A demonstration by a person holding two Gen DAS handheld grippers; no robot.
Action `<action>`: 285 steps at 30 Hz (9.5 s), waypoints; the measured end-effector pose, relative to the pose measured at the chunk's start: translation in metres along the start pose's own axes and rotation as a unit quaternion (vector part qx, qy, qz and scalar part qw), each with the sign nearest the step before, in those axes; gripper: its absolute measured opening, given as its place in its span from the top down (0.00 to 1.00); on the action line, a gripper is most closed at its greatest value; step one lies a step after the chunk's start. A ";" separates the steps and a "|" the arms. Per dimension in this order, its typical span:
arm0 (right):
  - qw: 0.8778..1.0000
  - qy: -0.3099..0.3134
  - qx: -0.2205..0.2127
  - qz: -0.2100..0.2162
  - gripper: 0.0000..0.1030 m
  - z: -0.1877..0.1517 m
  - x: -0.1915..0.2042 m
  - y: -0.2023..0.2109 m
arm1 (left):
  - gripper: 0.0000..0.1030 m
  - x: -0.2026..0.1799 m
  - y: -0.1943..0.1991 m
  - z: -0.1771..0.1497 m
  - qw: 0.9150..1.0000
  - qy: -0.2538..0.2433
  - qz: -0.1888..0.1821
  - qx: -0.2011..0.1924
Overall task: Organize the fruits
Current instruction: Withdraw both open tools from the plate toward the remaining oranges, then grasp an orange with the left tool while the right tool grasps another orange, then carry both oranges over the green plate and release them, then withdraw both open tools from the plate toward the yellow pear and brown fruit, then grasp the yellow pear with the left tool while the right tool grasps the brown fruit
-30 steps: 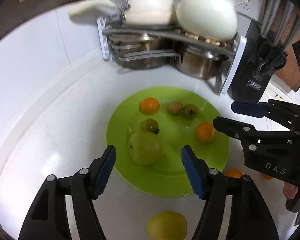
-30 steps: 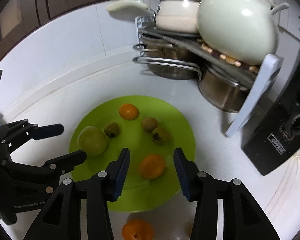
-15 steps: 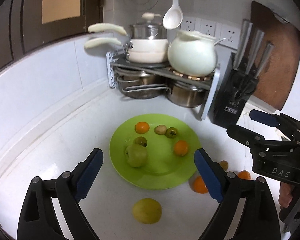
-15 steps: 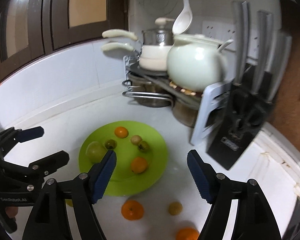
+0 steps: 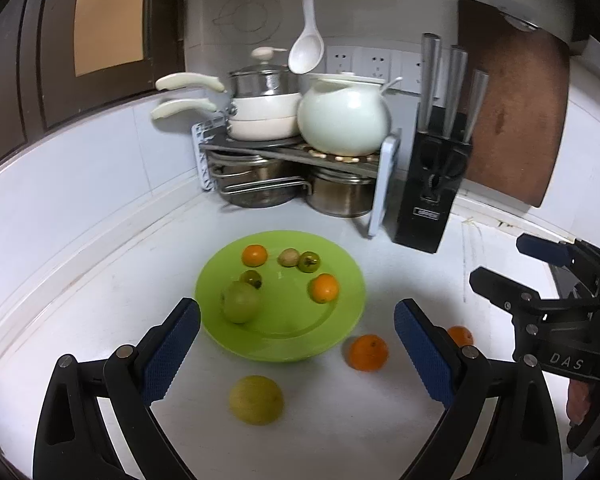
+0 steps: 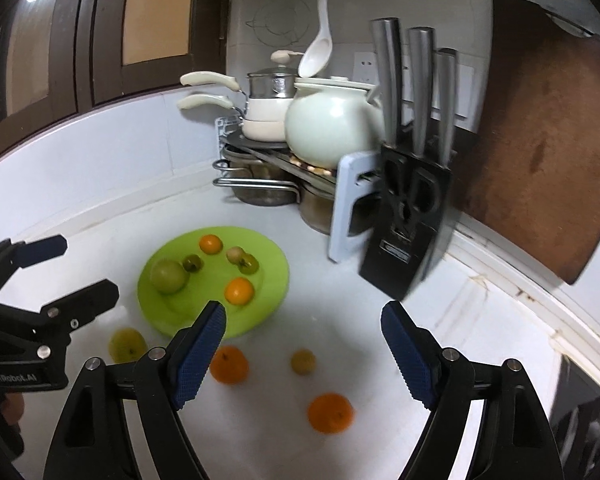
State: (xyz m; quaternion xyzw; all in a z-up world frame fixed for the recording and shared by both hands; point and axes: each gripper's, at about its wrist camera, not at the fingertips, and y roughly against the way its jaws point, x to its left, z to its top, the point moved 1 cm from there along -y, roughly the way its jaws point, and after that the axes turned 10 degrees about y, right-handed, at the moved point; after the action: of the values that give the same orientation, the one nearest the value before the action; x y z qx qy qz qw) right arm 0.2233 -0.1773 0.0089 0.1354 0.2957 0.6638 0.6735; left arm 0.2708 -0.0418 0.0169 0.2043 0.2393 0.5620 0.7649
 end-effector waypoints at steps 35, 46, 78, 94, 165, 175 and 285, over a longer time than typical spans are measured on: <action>0.990 -0.064 0.116 0.050 0.24 -0.084 -0.025 -0.049 | 0.20 -0.040 -0.072 -0.066 0.995 -0.055 -0.034 0.074; 0.985 -0.072 0.138 0.077 0.36 -0.089 -0.026 -0.070 | 0.34 -0.046 -0.106 -0.070 0.991 -0.047 -0.048 0.117; 0.981 -0.081 0.148 0.095 0.57 -0.093 -0.027 -0.083 | 0.60 -0.053 -0.122 -0.071 0.989 -0.053 -0.055 0.127; 0.986 -0.066 0.106 0.107 0.58 -0.072 -0.020 -0.061 | 0.60 -0.044 -0.087 -0.058 0.993 -0.038 -0.057 0.094; 0.976 0.070 0.100 0.182 0.58 0.095 0.068 -0.228 | 0.60 0.086 -0.186 0.046 0.991 -0.044 0.015 0.125; 0.973 0.066 0.115 0.187 0.57 0.093 0.075 -0.249 | 0.60 0.089 -0.202 0.042 0.988 -0.049 0.005 0.144; 0.989 -0.033 0.129 0.068 0.64 -0.058 0.004 -0.133 | 0.45 0.048 -0.078 -0.088 0.983 0.090 0.127 0.097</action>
State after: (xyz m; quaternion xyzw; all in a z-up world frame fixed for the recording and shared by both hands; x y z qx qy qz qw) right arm 0.2978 -0.1962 -0.1137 0.2631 0.3464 0.6595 0.6131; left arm 0.2902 -0.0142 -0.1058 0.2550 0.3325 0.6448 0.6393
